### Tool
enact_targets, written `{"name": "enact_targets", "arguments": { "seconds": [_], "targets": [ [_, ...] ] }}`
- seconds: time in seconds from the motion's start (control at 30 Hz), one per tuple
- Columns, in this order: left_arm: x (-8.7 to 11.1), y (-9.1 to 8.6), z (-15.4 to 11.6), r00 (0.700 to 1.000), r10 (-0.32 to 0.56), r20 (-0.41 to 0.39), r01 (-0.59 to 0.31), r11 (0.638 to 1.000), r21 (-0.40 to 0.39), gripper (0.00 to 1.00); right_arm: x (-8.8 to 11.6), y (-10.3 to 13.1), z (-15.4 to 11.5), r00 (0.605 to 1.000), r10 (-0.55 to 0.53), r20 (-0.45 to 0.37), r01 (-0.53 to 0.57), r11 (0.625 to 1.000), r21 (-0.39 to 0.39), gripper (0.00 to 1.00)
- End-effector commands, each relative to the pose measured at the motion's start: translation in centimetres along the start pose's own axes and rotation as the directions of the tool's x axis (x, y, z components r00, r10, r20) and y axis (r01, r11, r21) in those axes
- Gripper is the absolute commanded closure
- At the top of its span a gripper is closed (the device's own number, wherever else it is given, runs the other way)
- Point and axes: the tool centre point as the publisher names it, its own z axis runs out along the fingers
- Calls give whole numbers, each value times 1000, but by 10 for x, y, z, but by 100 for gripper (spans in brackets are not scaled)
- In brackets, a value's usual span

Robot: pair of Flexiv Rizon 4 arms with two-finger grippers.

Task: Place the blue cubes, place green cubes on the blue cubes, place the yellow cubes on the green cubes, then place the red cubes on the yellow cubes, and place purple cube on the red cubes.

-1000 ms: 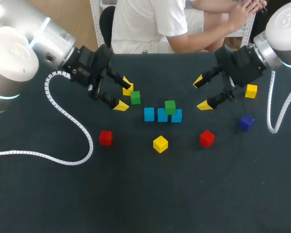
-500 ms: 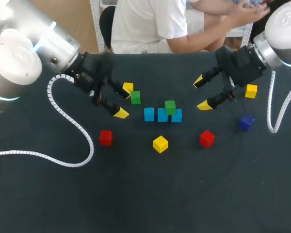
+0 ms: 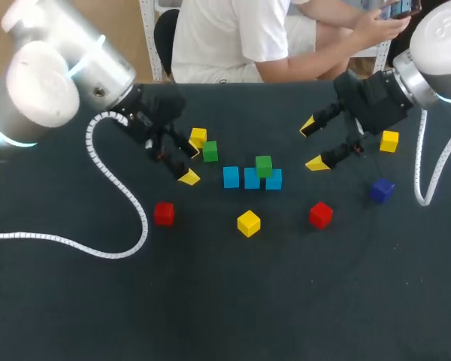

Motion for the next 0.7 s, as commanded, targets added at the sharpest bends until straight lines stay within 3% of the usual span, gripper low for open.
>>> {"name": "enact_targets", "arguments": {
  "seconds": [0.03, 0.33, 0.7],
  "targets": [
    [-5, 30, 10, 998, -9, -62, 13, 998, 63, 0, 0, 0, 0, 1000, -1, 2, 1, 1000, 0, 0],
    [9, 44, 15, 993, -69, -96, 75, 995, 68, 0, 0, 0, 0, 1000, -1, 2, 1, 1000, 0, 0],
    [14, 59, 7, 984, -82, -156, 87, 996, 27, 0, 0, 0, 0, 1000, -1, 2, 1, 1000, 0, 0]
  ]
}}
